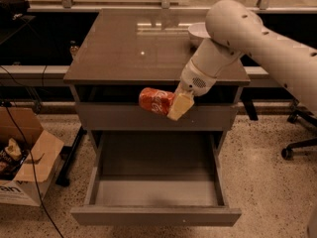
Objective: Place coke can into middle drawer
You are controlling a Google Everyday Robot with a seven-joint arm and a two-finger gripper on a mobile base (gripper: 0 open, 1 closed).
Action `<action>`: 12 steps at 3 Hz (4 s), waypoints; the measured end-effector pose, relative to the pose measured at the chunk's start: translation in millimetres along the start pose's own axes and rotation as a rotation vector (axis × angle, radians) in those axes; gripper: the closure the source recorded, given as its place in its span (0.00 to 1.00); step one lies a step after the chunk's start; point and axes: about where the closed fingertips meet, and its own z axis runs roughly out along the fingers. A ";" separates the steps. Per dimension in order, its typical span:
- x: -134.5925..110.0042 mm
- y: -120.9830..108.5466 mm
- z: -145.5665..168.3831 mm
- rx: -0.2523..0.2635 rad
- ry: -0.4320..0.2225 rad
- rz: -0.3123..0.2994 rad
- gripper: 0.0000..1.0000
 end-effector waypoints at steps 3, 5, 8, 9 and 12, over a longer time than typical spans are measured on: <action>92.0 -8.1 119.4 -0.091 -0.028 0.158 1.00; 124.3 -14.5 157.0 -0.078 -0.040 0.200 1.00; 170.8 -11.4 238.3 -0.155 -0.010 0.269 1.00; 195.1 -13.1 271.8 -0.192 -0.002 0.328 1.00; 242.2 -13.2 334.3 -0.252 0.025 0.476 0.35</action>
Offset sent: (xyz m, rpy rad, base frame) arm -0.0174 -0.0313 -0.1591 0.0382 0.1885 -0.1047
